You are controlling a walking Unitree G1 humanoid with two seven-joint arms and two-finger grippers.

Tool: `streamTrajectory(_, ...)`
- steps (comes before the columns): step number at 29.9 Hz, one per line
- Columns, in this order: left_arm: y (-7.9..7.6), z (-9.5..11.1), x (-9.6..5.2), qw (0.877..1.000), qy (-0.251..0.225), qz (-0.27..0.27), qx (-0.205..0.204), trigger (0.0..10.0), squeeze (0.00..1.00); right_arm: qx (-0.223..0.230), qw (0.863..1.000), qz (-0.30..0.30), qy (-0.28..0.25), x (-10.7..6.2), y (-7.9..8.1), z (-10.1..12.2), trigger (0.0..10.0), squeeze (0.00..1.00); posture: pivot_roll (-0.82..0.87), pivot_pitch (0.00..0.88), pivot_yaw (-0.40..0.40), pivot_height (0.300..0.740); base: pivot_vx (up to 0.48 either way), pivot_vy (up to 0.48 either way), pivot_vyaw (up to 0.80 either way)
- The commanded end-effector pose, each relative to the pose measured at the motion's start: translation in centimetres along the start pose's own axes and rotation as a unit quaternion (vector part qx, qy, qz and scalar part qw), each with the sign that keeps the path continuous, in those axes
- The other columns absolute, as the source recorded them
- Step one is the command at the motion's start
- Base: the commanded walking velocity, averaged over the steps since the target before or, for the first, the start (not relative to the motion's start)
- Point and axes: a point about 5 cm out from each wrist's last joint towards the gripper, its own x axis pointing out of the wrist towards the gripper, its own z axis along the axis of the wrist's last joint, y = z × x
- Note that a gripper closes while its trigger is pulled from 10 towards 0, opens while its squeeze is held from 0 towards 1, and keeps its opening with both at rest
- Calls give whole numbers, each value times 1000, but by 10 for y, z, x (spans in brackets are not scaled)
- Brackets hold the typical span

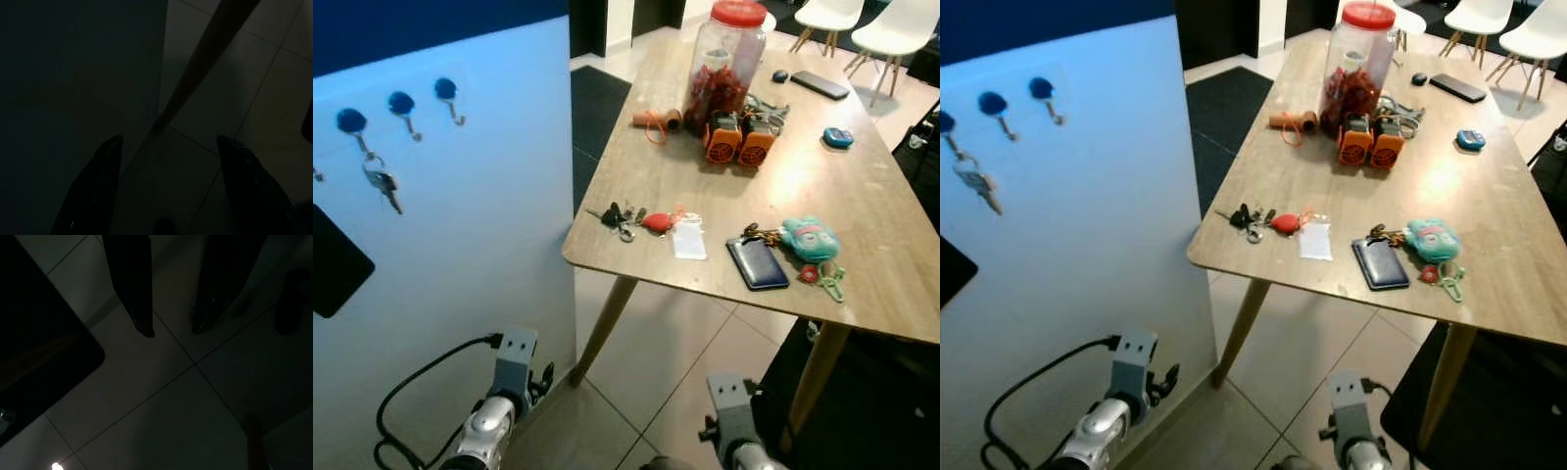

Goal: Hang keys on a hook

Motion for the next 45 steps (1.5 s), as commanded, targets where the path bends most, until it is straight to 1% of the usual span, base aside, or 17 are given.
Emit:
streamTrajectory(1,0,-3,-1,1000,8,-2,-3,10000,0,-1,1000,-8,3,0,-6,-1,10000,0,70,58,-12,740,0,-356,0)
streamTrajectory(13,-1,-2,0,1000,7,-6,2,10000,0,-2,1000,-11,6,0,-6,-2,10000,0,66,48,-8,740,0,-336,0)
streamTrajectory(27,-4,-2,1,1000,17,-15,10,10000,0,-2,1000,-17,12,-1,-10,-5,10000,0,64,41,-8,740,0,0,0)
streamTrajectory(29,-5,-2,2,1000,16,-15,11,10000,0,3,1000,-23,13,-2,-13,-6,10000,0,65,44,-9,740,0,0,0)
streamTrajectory(31,-5,-2,2,1000,15,-15,11,10000,0,16,999,-38,16,-3,-20,-8,10000,0,68,47,-12,740,0,0,0)
streamTrajectory(32,-5,-2,2,1000,15,-15,11,10000,0,16,999,-38,16,-3,-20,-8,10000,0,68,47,-12,740,0,0,0)
streamTrajectory(35,-5,-2,2,1000,15,-12,10,10000,0,26,997,-64,32,-7,-32,-17,10000,0,66,49,-13,740,0,0,0)
streamTrajectory(36,-5,-2,2,1000,15,-12,10,10000,0,26,997,-64,32,-7,-32,-17,10000,0,66,49,-13,740,0,0,0)
streamTrajectory(38,-4,-3,1,1000,16,-8,9,10000,0,39,993,-104,45,-15,-54,-29,10000,0,65,50,-14,740,0,0,0)
streamTrajectory(39,-4,-3,1,1000,16,-8,9,10000,0,39,993,-104,45,-15,-54,-29,10000,0,65,50,-14,740,0,0,0)
streamTrajectory(40,-4,-3,1,1000,16,-7,8,10000,0,43,991,-119,47,-18,-62,-33,10000,0,65,50,-14,740,0,0,0)
streamTrajectory(42,-2,-5,0,1000,18,-4,7,10000,0,58,984,-163,52,-28,-86,-43,10000,0,62,52,-14,740,0,0,0)
streamTrajectory(43,-2,-5,0,1000,18,-4,7,10000,0,58,984,-163,52,-28,-86,-43,10000,0,62,52,-14,740,0,0,0)
streamTrajectory(44,-2,-5,-1,1000,18,-4,7,10000,0,65,980,-183,52,-33,-97,-46,10000,0,61,52,-14,740,0,0,0)
streamTrajectory(45,-1,-6,-1,1000,19,-1,6,10000,0,75,971,-222,48,-42,-119,-49,10000,0,61,52,-14,740,0,0,0)
